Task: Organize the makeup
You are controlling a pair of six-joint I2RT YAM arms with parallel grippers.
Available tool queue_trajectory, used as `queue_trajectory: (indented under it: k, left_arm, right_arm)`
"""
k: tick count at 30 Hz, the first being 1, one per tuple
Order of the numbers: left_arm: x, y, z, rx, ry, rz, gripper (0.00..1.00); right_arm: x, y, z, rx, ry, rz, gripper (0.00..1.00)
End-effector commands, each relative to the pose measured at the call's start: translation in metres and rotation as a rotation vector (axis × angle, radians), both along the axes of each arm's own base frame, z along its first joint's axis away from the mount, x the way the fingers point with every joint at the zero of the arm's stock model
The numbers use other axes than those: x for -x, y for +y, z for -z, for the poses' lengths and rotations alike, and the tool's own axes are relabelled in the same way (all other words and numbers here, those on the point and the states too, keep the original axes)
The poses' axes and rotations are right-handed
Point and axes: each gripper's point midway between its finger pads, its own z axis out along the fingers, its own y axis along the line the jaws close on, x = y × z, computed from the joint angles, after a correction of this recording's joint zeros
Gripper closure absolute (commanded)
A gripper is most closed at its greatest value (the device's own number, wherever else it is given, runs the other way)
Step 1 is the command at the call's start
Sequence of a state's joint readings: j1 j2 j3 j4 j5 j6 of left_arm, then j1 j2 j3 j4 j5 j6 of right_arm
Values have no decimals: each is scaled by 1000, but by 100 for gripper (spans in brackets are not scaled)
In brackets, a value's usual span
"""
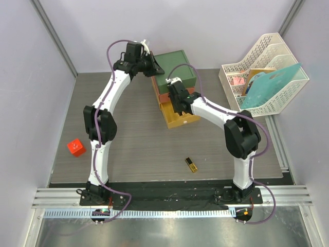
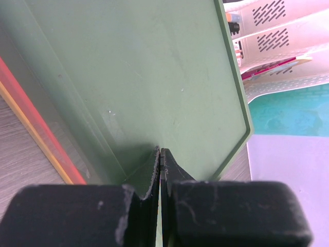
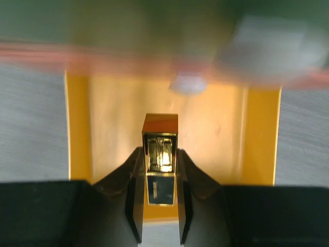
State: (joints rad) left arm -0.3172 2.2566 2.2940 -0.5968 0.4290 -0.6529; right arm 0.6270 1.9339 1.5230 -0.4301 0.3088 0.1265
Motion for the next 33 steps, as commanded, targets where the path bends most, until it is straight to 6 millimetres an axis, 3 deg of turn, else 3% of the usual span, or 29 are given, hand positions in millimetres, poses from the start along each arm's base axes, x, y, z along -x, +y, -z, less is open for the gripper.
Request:
queue_trajectory:
  k: [1, 2, 3, 6, 9, 14, 18, 19, 21, 22, 23, 24, 28, 33]
  left_arm:
    - [43, 42, 110, -237, 358, -42, 100]
    - [43, 43, 109, -239, 353, -43, 100]
    - [43, 42, 109, -240, 354, -40, 100]
    - [41, 43, 108, -244, 349, -41, 100]
    - [40, 43, 106, -250, 343, -38, 100]
    - [41, 45, 109, -251, 353, -37, 100]
    - [42, 45, 111, -251, 358, -36, 100]
    - [41, 45, 112, -249, 361, -39, 100]
    - [40, 44, 111, -246, 357, -39, 100]
    - [40, 44, 113, -245, 360, -41, 100]
    - [39, 44, 112, -240, 360, -43, 100]
    - [40, 43, 114, -242, 365, -43, 100]
    - [40, 44, 116, -242, 370, -43, 100]
    - [41, 45, 119, -248, 374, -41, 100]
  right_arm:
    - [-36, 7, -24, -42, -74, 10, 83]
    - [-38, 5, -21, -40, -67, 16, 75]
    - [-39, 4, -19, -37, -59, 15, 57]
    - [-39, -2, -18, -45, -46, 5, 32]
    - [-34, -5, -30, -47, -66, -2, 24]
    - [-18, -13, -59, -84, -103, -13, 21]
    - [15, -3, -73, -174, -70, -121, 21]
    - [29, -3, -62, -171, -37, -153, 21]
    - [57, 7, -64, -217, 0, -265, 21]
    - [76, 6, -46, -183, 53, -298, 21]
    - [87, 6, -47, -183, 61, -327, 21]
    - [105, 5, -32, -175, 112, -359, 21]
    - [157, 3, -12, -175, 225, -443, 21]
    - [203, -11, 16, -130, 359, -481, 21]
